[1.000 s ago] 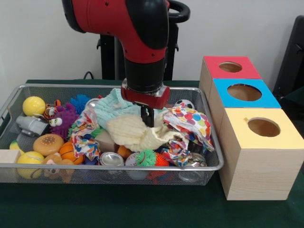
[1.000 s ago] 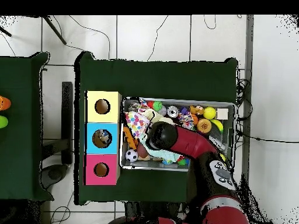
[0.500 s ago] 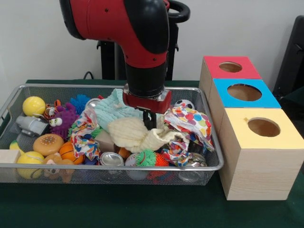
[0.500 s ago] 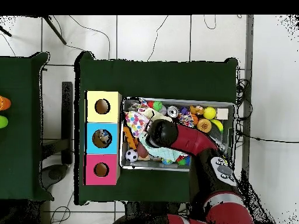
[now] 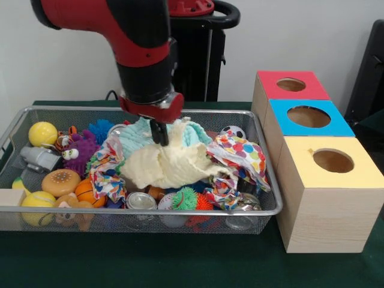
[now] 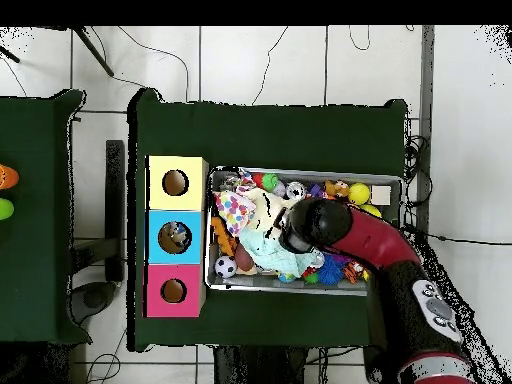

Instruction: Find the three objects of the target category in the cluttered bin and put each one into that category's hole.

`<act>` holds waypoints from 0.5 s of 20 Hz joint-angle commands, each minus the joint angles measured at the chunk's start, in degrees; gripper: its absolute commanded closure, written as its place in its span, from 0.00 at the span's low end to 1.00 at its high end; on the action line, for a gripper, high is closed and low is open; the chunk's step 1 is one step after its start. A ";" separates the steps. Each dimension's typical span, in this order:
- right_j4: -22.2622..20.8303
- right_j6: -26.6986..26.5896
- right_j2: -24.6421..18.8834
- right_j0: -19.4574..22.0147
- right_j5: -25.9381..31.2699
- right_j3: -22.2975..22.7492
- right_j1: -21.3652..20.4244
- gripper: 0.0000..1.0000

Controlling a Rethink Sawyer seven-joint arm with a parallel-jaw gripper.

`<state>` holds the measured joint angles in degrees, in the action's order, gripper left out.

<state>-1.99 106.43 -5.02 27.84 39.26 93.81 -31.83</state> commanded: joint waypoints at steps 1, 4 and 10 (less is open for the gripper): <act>-8.36 -15.79 -6.24 7.23 5.00 -4.43 -0.31 1.00; -11.81 -17.08 -7.62 9.07 3.02 -5.23 0.54 1.00; -16.92 -19.49 -10.95 13.05 2.08 -6.93 1.93 1.00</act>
<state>-11.44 106.37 -7.53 37.19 40.90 89.97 -32.50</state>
